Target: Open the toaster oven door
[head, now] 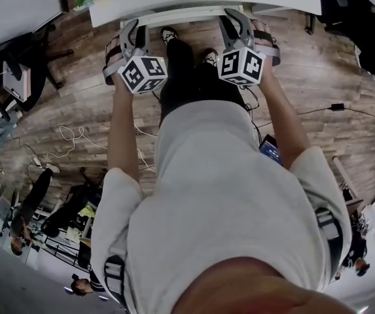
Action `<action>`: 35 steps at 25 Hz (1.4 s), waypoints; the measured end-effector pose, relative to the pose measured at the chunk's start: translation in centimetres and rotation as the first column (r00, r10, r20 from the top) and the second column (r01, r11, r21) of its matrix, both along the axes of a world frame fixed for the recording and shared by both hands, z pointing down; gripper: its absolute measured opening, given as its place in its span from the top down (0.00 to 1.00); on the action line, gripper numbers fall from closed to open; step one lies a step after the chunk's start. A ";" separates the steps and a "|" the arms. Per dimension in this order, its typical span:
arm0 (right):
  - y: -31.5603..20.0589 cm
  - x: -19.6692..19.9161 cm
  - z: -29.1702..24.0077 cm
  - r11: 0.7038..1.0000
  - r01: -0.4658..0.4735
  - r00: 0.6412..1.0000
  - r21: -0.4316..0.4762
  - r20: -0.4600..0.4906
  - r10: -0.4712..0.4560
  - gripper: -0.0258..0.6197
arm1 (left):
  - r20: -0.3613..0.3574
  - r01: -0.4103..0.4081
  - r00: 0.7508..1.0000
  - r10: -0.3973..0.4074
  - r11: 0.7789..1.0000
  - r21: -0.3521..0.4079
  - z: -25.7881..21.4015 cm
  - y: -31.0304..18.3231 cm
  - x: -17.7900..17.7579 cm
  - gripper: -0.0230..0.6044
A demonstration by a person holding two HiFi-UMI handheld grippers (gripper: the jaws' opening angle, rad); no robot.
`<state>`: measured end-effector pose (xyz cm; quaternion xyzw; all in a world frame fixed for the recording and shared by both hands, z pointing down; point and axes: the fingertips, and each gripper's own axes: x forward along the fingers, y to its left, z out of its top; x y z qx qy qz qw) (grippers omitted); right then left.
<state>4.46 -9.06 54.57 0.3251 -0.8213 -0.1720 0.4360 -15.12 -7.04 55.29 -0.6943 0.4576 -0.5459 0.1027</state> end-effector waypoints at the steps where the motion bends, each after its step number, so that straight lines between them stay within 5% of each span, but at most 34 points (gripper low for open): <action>1: 0.1 0.0 0.3 1.000 -0.002 1.000 -0.002 -0.003 0.002 0.82 | 0.002 0.000 1.000 0.000 1.000 -0.005 0.3 0.1 -0.1 0.82; 35: 1.2 -0.4 2.1 0.999 -0.052 0.999 0.011 -0.008 0.052 0.82 | -0.043 -0.002 0.999 0.003 1.000 0.021 1.9 1.2 -0.4 0.81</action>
